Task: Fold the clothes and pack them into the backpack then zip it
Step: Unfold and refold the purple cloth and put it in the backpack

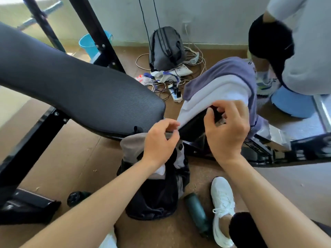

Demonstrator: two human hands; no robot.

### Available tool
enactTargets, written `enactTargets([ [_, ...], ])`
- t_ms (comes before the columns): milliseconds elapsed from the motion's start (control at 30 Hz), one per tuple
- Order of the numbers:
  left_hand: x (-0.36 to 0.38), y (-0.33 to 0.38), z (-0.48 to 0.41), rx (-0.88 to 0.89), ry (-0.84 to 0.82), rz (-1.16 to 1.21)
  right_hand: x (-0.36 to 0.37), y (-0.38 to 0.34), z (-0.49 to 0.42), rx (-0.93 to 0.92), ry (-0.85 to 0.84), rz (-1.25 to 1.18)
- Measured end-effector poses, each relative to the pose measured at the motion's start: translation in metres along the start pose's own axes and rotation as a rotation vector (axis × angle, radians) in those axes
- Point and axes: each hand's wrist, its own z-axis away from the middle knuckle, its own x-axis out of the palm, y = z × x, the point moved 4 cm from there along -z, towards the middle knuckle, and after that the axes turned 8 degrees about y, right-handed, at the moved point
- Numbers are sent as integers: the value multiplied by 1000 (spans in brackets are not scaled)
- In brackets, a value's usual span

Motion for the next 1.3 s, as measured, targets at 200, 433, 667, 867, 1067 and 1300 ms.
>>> enactTargets([
  [200,51,66,-79,0,-67,117,-2,55,-39,372,-218,95],
  [433,106,107,-123,31,-230,172,5,105,-52,857,-323,-387],
  [667,114,105,-107,80,-157,234,-6,123,-59,833,-251,-214],
  [867,113,107,-102,96,-60,166,-34,75,-74,421,-75,-217],
  [1067,106,105,-98,177,10,61,-44,25,-51,318,-330,-525],
  [1300,84,86,-100,213,-184,71,-42,25,-43,479,-366,-561],
])
